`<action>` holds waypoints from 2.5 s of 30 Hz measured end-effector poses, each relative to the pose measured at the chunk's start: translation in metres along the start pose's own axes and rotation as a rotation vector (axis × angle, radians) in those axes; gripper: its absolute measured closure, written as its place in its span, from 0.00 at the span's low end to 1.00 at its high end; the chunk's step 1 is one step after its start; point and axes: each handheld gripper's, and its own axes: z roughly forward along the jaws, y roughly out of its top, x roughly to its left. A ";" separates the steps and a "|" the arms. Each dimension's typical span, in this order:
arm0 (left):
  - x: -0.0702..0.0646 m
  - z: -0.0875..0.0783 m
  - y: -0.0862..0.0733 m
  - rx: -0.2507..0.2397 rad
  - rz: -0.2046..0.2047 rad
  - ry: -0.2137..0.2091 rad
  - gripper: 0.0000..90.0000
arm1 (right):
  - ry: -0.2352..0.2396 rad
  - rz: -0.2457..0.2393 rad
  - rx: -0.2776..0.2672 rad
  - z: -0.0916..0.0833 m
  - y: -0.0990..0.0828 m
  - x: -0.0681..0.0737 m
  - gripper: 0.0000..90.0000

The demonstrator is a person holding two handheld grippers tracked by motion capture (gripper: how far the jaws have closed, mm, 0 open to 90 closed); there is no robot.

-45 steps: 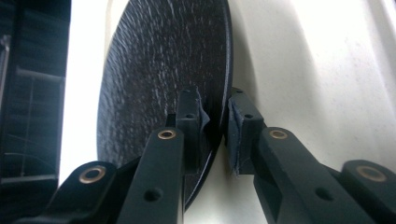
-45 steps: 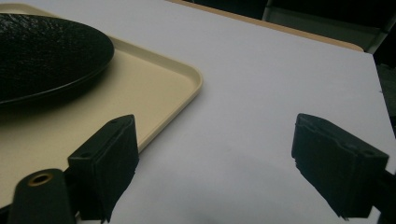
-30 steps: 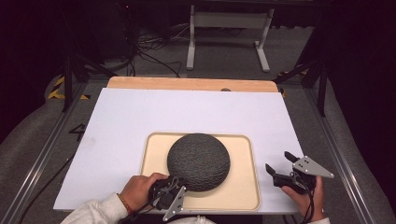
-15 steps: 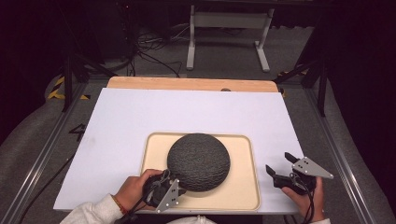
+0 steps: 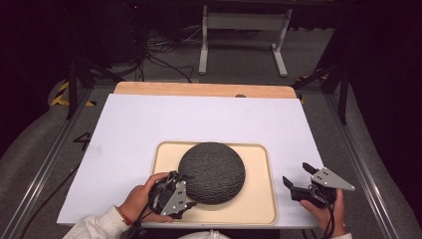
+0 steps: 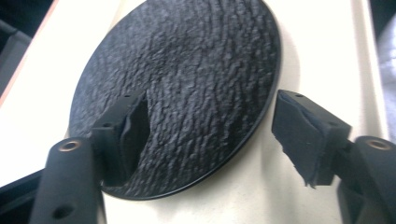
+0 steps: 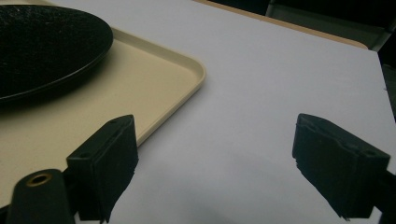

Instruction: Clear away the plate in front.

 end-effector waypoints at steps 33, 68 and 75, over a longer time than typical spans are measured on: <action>0.054 -0.043 -0.042 -0.120 -0.233 0.082 0.20 | 0.005 -0.016 0.004 0.001 0.000 0.002 0.16; 0.082 -0.088 -0.153 -0.026 -0.479 0.223 0.17 | 0.012 -0.035 0.031 0.006 0.000 0.005 0.16; 0.078 -0.093 -0.167 -0.029 -0.530 0.204 0.17 | 0.017 -0.041 0.036 0.006 -0.001 0.006 0.16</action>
